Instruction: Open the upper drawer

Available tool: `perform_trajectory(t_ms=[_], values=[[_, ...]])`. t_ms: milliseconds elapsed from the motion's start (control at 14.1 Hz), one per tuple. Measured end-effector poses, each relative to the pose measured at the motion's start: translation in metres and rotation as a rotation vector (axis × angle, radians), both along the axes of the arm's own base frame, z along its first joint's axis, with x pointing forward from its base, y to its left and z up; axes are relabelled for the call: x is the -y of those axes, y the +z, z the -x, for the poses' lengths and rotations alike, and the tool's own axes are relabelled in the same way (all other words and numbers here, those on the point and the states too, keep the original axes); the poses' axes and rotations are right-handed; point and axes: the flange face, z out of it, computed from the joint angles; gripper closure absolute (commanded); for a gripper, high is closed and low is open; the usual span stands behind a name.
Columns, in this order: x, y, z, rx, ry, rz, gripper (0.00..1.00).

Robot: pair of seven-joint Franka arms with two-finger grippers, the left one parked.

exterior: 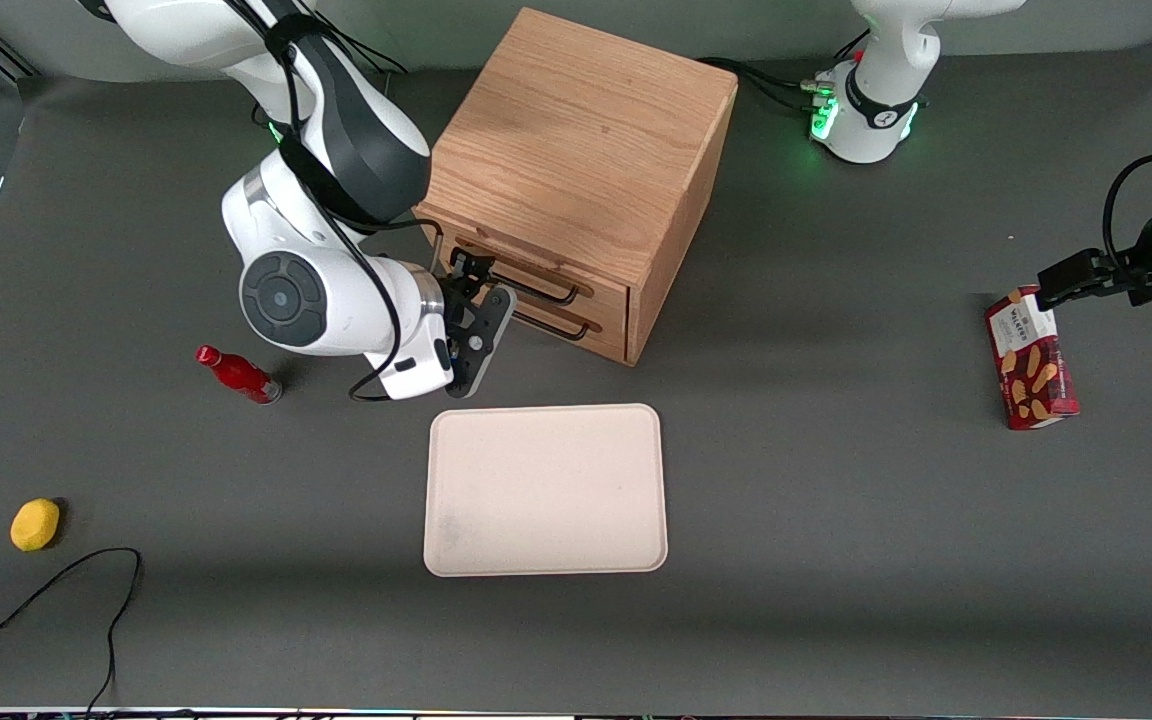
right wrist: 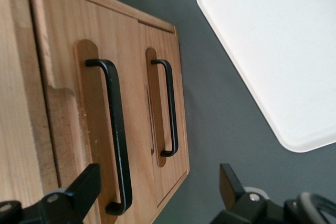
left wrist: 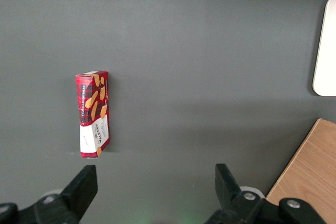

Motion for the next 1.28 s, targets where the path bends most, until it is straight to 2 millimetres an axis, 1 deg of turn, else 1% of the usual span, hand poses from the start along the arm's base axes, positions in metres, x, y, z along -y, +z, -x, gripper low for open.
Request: perform_trajectory(t_ms=[356, 569, 1281], values=[[-0.019, -0.022, 0.019, -0.041, 0.035, 0.028, 0.0], [-0.031, -0.031, 0.031, -0.056, 0.055, 0.043, 0.0], [-0.029, -0.049, 0.031, -0.044, 0.035, 0.046, 0.0]])
